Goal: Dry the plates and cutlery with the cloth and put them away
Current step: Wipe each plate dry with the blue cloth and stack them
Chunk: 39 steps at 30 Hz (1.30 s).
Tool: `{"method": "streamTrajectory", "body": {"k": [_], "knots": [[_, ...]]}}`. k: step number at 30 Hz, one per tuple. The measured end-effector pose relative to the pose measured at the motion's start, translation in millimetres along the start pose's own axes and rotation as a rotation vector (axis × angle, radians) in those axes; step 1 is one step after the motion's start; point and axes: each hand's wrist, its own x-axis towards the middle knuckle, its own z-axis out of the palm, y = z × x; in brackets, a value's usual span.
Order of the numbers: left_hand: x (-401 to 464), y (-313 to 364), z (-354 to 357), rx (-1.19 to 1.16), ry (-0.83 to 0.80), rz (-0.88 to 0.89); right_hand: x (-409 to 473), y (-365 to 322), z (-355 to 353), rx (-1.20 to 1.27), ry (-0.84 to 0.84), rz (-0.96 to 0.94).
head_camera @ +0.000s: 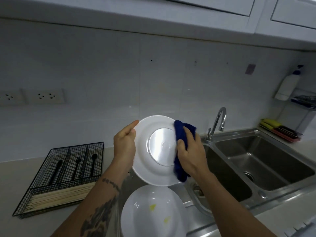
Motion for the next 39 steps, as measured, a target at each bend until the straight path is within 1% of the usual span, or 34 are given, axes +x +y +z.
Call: {"method": "streamTrajectory", "body": {"k": [1,2,3,5,7,9,10,11,13,15,17,19,21,23,25,27,29,30,32,34,36,37,39], "knots": [[-0.8,0.6,-1.4,-0.008,0.003,0.001,-5.0,2.8,0.3,0.124,-0.019,0.061],[-1.5,0.1,-2.3,-0.003,0.000,0.009,-10.1,3.0,0.9,0.197,-0.029,0.093],[-1.9,-0.9,-2.1,0.010,-0.008,0.016,-13.0,1.4,1.1,0.204,-0.027,0.097],[-1.5,-3.1,0.2,0.051,-0.031,0.023,-9.3,-5.8,-0.7,0.100,-0.002,0.034],[-1.7,-4.4,5.3,0.082,-0.083,0.014,1.6,-16.9,-7.0,-0.086,0.000,-0.107],[-4.7,-5.7,11.9,0.082,-0.130,0.001,13.1,-26.8,-11.8,-0.252,-0.043,-0.245],[-6.8,-6.0,13.9,0.066,-0.128,-0.001,17.4,-30.6,-14.0,-0.297,-0.078,-0.270],[-8.9,-6.4,14.9,0.039,-0.108,0.001,21.4,-30.1,-14.9,-0.307,-0.113,-0.253],[-11.6,-8.7,12.8,-0.031,-0.037,-0.006,23.9,-23.7,-18.0,-0.196,-0.127,-0.163],[-13.5,-13.9,8.2,-0.097,0.028,-0.030,17.1,-11.5,-20.4,0.040,-0.087,-0.050],[-19.0,-22.2,4.2,-0.108,0.026,-0.038,4.9,1.6,-19.5,0.208,-0.089,0.049],[-22.3,-31.8,-0.2,-0.035,-0.026,-0.035,-2.1,11.8,-17.9,0.213,-0.097,0.093],[-16.9,-34.4,-8.0,0.071,-0.093,-0.028,-0.4,16.8,-23.7,0.151,-0.096,0.077],[-6.0,-28.7,-14.4,0.228,-0.205,-0.015,5.0,17.7,-37.2,0.057,-0.137,-0.006],[2.9,-20.1,-13.5,0.369,-0.341,0.013,10.7,14.4,-50.8,0.008,-0.213,-0.099],[3.7,-11.1,-5.8,0.468,-0.470,0.055,14.7,7.7,-60.0,-0.041,-0.301,-0.175],[2.4,-6.3,2.7,0.515,-0.536,0.098,18.6,2.3,-65.3,-0.080,-0.367,-0.213],[1.8,-5.1,6.3,0.502,-0.534,0.116,20.1,1.0,-67.1,-0.090,-0.380,-0.227],[-0.7,-5.3,13.4,0.425,-0.461,0.142,20.0,0.3,-68.0,-0.114,-0.360,-0.254],[-5.9,-5.1,22.5,0.332,-0.355,0.132,15.8,2.4,-63.8,-0.134,-0.281,-0.291],[-10.9,-5.3,31.3,0.263,-0.285,0.086,10.3,11.5,-56.5,-0.126,-0.157,-0.319],[-11.8,-6.4,33.5,0.236,-0.246,0.064,7.2,19.0,-52.7,-0.081,-0.103,-0.289],[-9.7,-7.0,33.5,0.168,-0.141,0.018,-3.5,33.3,-47.7,0.079,-0.037,-0.122]]}}
